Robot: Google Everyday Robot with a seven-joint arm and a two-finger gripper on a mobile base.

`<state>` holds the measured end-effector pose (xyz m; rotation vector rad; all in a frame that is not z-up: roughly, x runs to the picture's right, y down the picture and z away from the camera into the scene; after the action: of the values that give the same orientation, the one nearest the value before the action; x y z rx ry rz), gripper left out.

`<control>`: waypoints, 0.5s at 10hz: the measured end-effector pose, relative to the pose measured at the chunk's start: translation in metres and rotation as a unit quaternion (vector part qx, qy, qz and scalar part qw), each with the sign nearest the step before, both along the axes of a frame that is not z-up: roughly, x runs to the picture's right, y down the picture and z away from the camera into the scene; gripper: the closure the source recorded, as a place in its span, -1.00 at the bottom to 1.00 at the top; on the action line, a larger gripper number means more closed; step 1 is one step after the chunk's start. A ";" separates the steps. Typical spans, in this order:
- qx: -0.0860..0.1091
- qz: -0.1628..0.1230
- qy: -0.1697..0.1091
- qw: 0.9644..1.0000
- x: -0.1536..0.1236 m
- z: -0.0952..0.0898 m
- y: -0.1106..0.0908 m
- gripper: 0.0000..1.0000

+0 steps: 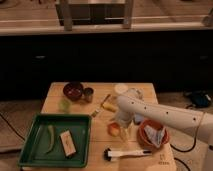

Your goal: Place apple in plastic cup

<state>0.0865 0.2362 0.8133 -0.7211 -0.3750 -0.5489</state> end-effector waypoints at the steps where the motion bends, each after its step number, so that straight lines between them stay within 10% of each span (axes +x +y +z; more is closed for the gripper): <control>1: 0.000 -0.001 0.000 1.000 0.001 0.000 0.000 -0.60; 5: 0.000 -0.003 0.000 1.000 0.004 0.000 0.001 -0.60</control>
<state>0.0902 0.2370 0.8136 -0.7233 -0.3732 -0.5548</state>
